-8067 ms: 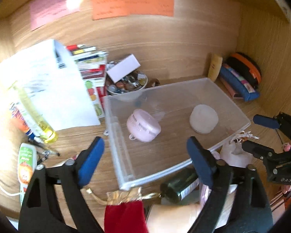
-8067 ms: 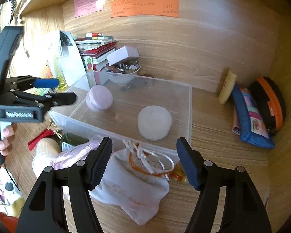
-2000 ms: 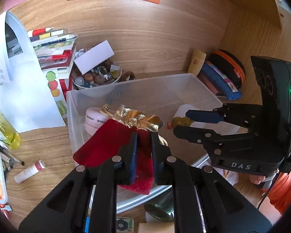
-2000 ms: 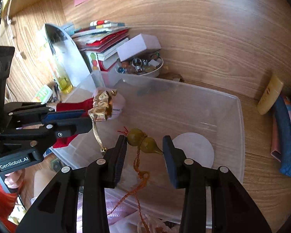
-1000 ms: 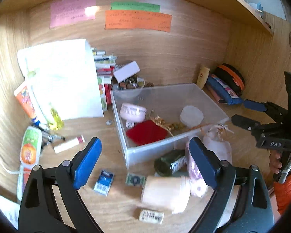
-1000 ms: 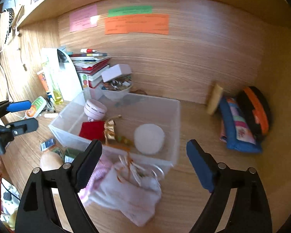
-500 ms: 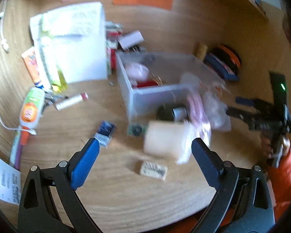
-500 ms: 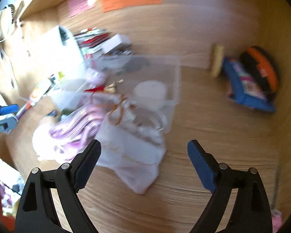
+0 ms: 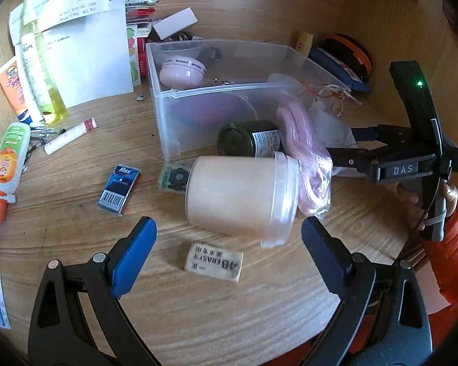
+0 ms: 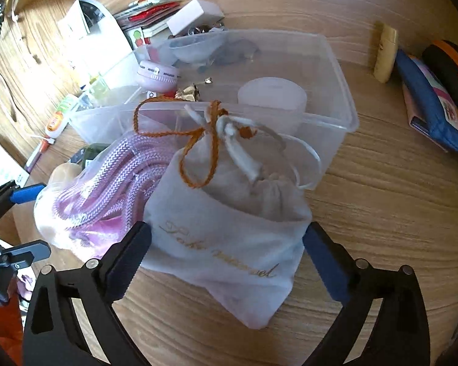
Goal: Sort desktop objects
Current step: 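Grasp beige jar with left gripper while right gripper grasps white drawstring bag, then lower beige jar into clear box with left gripper while right lowers white bag there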
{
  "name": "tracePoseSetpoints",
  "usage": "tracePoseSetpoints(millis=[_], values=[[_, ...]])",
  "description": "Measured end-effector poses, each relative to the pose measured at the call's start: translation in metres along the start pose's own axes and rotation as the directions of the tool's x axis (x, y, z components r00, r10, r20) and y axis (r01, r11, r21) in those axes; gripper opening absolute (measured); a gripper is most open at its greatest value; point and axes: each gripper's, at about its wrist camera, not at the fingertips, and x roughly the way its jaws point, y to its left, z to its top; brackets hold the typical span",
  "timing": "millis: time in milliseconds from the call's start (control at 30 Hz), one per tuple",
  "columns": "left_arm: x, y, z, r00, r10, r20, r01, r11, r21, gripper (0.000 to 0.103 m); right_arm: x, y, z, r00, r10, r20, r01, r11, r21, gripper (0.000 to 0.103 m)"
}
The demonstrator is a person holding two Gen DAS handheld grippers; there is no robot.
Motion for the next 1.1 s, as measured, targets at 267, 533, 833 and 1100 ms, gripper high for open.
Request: tracePoseSetpoints(millis=[267,533,833,1100], values=[[0.012,-0.005,0.006,1.000,0.005,0.015,-0.006,0.999,0.032,0.089,0.009,-0.010,0.006,0.999,0.027,-0.026,-0.025,0.996,0.080,0.103],[0.015,-0.002,0.003,0.999,0.019,0.029,-0.020,0.999,0.031,0.065,0.008,-0.005,0.006,1.000,0.018,0.009,-0.019,0.999,0.039,0.077],[0.008,0.007,0.001,0.999,0.015,0.044,-0.015,1.000,-0.015,0.065,-0.019,-0.004,-0.003,0.997,0.043,0.068,-0.045,0.998,0.032,0.052],[-0.016,0.008,0.000,0.993,0.023,0.117,-0.021,1.000,-0.016,0.065,-0.061,0.013,-0.008,0.981,0.005,0.191,-0.001,1.000,-0.024,0.052]])
